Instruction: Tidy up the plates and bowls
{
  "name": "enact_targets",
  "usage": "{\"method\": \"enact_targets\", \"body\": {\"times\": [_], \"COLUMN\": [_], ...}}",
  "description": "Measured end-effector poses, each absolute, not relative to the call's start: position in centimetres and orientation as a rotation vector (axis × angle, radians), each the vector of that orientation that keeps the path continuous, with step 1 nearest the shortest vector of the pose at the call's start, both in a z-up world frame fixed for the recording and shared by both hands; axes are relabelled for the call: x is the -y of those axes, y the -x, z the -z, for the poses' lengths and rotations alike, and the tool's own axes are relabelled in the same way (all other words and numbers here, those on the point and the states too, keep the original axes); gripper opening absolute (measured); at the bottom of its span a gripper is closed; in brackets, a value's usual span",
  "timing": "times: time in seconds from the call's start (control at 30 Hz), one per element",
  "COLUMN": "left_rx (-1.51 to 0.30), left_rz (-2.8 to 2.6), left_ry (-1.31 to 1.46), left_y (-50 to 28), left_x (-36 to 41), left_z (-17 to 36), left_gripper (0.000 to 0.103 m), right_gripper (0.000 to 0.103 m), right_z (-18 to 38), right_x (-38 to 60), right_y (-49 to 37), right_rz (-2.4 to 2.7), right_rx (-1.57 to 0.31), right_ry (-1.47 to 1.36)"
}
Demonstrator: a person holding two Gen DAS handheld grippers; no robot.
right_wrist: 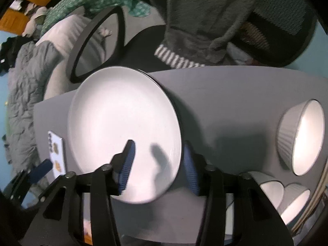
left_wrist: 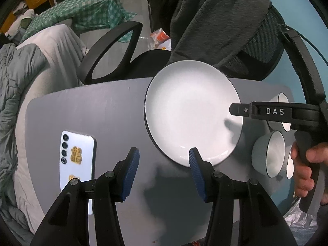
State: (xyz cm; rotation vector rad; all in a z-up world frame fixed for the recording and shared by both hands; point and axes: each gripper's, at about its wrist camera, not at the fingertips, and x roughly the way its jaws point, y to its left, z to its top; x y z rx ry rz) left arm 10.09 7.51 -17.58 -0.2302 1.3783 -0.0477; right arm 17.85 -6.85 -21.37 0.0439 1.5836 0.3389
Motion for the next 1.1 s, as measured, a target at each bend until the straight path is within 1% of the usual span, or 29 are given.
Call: {"method": "enact_targets", "body": {"times": [0.33, 0.73, 0.97, 1.1], "left_rx": [-1.374, -1.409, -1.42, -1.44], "left_rz": [0.086, 0.173, 0.209, 0.218], "left_ry": [0.246, 0.213, 0.186, 0.193], "left_y": [-8.0, -6.7, -7.2, -8.0], "left_x": [-6.1, 0.5, 5.1, 7.2], "left_z": [16.3, 15.8, 16.0, 16.7], "left_gripper": [0.052, 0.053, 0.065, 0.065], "right_gripper": [0.054, 0.058, 0.058, 0.058], "right_z": [19.5, 17.0, 17.6, 18.6], "right_x": [9.0, 17.2, 22.8, 25.3], "right_y": [-14.5, -10.0, -8.7, -8.8], "right_rz": [-0.337, -0.289, -0.253, -0.256], "right_rx": [-1.531, -1.483, -1.494, -1.51], "right_ry": [-0.08, -0.115, -0.147, -0.162]}}
